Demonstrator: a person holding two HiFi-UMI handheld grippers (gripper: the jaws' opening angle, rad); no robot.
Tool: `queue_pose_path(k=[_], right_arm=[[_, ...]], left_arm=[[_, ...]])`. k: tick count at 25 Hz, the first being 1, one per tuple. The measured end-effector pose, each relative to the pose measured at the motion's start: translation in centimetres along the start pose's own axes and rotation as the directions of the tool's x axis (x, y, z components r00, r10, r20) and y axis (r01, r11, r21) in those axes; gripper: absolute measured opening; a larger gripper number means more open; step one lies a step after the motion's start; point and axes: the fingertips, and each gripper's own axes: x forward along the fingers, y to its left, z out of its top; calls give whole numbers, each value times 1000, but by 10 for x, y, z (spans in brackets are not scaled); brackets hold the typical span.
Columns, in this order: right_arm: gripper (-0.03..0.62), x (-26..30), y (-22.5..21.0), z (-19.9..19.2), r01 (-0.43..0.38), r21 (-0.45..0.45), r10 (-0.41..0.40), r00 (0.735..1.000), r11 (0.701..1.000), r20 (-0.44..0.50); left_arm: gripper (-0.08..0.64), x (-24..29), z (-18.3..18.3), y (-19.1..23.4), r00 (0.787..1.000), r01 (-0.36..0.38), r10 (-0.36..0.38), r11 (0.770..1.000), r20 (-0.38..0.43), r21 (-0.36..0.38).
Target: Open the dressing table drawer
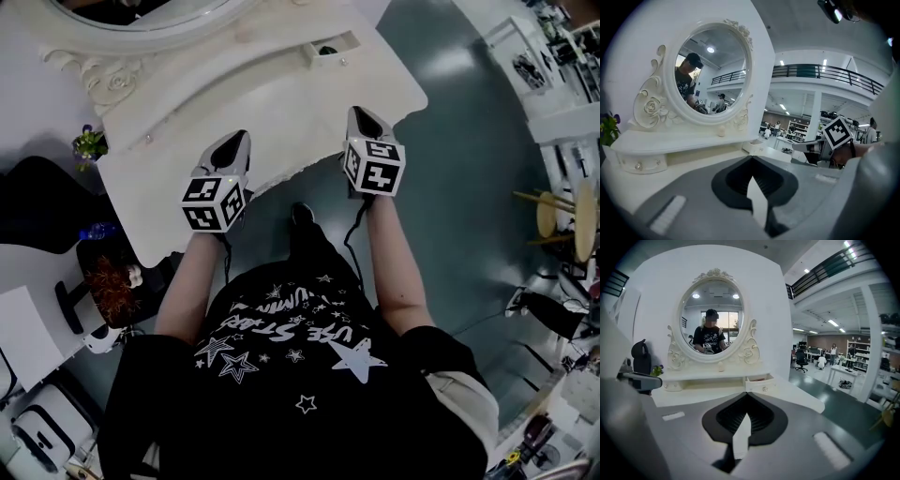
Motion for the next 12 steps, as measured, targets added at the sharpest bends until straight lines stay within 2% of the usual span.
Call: queue_pose_path(k=[5, 12], right_arm=[[28, -34, 17, -10, 20, -31, -20, 1000, 999, 4], [28, -80, 43, -32, 34, -20, -34, 999, 999, 11]], left_arm=[[2, -29, -11, -4, 1000, 30, -30, 1000, 10, -1], [2, -83, -30, -7, 999, 28, -27, 999, 32, -18]])
